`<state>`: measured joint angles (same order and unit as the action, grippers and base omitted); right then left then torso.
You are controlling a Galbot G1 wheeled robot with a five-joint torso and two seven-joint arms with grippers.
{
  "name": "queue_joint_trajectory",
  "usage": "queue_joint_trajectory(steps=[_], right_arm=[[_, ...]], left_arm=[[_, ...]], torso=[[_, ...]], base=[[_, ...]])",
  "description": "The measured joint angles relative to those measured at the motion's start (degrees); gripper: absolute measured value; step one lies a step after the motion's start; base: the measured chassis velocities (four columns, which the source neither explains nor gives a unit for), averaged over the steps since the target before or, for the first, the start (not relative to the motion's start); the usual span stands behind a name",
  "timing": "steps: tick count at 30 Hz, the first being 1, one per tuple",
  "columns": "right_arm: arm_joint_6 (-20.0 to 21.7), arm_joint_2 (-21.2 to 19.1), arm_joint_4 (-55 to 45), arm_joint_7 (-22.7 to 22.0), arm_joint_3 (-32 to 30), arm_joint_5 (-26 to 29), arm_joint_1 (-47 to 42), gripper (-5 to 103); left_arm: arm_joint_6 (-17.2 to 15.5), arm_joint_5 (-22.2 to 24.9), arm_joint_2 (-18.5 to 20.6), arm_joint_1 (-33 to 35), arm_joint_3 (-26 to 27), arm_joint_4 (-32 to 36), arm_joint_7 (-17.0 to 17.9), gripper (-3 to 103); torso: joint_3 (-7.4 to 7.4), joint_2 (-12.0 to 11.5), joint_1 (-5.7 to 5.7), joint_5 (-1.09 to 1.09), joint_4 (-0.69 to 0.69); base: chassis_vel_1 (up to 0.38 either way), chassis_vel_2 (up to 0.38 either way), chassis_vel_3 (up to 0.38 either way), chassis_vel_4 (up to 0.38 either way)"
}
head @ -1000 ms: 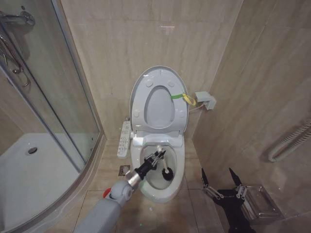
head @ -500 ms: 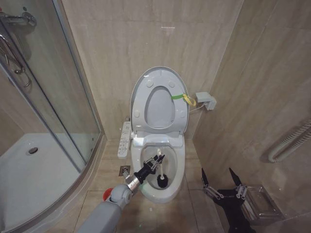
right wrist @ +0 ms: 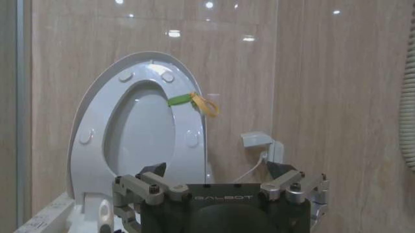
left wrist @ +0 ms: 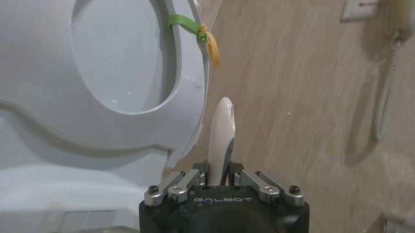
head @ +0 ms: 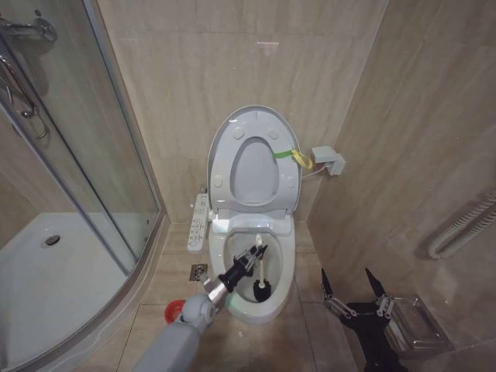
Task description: Open the toilet lid, clean the toilet bowl with a toilet brush, close the toilet lid, and flush.
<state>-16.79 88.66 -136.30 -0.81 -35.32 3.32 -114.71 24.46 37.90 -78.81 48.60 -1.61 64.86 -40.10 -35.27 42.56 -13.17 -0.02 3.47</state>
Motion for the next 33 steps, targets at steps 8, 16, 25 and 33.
queue_joint_trajectory(steps=[8, 16, 25, 33], right_arm=[[0.0, 0.0, 0.0, -0.02, 0.0, 0.0, 0.0, 100], [0.0, 0.0, 0.0, -0.03, -0.01, 0.0, 0.0, 100], [-0.01, 0.01, 0.0, -0.01, 0.0, 0.0, 0.0, 100], [0.0, 0.0, 0.0, -0.03, -0.01, 0.0, 0.0, 100]], left_arm=[[-1.26, 1.33, -2.87, -0.98, 5.2, 2.06, 0.26, 18], [-0.85, 0.76, -3.95, 0.88, 4.72, 0.07, -1.0, 18], [1.3, -1.14, -5.33, 1.32, 5.93, -4.77, -2.47, 22], [-1.03, 2.16, -5.77, 0.75, 6.07, 1.58, -0.42, 21]], torso=[[-0.03, -0.02, -0.01, 0.03, 0.03], [-0.01, -0.01, -0.01, 0.03, 0.0], [-0.02, -0.01, 0.0, 0.03, 0.01], [-0.02, -0.01, -0.01, 0.02, 0.03]], base=[[0.0, 0.0, 0.0, 0.0], [0.0, 0.0, 0.0, 0.0], [0.0, 0.0, 0.0, 0.0], [0.0, 0.0, 0.0, 0.0]])
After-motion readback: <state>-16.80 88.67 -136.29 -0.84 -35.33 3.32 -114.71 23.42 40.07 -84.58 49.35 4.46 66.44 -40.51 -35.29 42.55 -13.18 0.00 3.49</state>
